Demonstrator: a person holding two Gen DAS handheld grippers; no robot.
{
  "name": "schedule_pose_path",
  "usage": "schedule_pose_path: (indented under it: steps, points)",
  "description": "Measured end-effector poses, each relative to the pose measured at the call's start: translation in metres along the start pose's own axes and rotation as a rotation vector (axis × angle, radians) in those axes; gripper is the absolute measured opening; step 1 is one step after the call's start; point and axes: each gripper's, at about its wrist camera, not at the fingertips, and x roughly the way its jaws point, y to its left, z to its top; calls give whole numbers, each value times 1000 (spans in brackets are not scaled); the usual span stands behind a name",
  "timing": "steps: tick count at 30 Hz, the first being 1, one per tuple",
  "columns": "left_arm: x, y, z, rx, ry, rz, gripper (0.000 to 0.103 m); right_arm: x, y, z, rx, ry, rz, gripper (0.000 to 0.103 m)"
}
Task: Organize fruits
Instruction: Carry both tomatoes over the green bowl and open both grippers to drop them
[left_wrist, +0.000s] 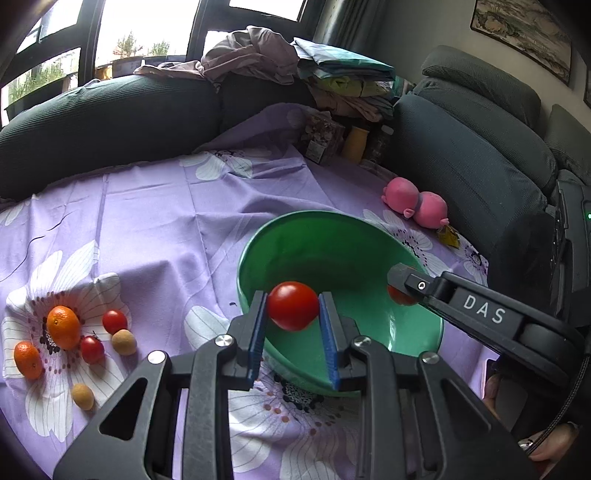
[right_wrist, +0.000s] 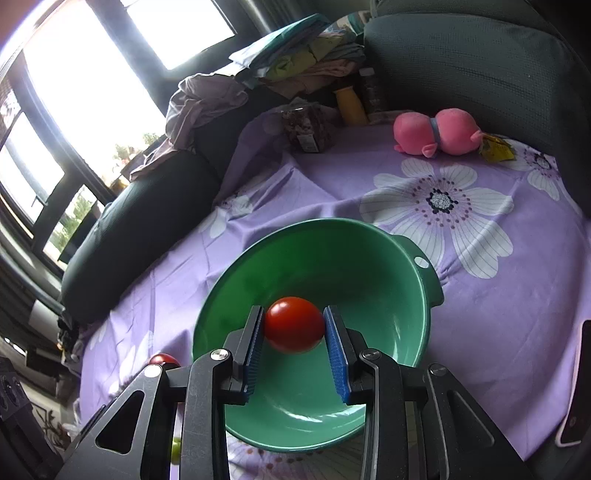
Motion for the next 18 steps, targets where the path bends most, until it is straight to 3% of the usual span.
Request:
schedule_pose_path:
  steps: [6, 18]
  points:
    - [22, -13, -5, 36, 54, -21, 27, 7, -11, 0, 24, 19, -69, 35]
    - [34, -13, -7, 14, 97, -69, 29, 15, -16, 1, 31, 35, -94, 35]
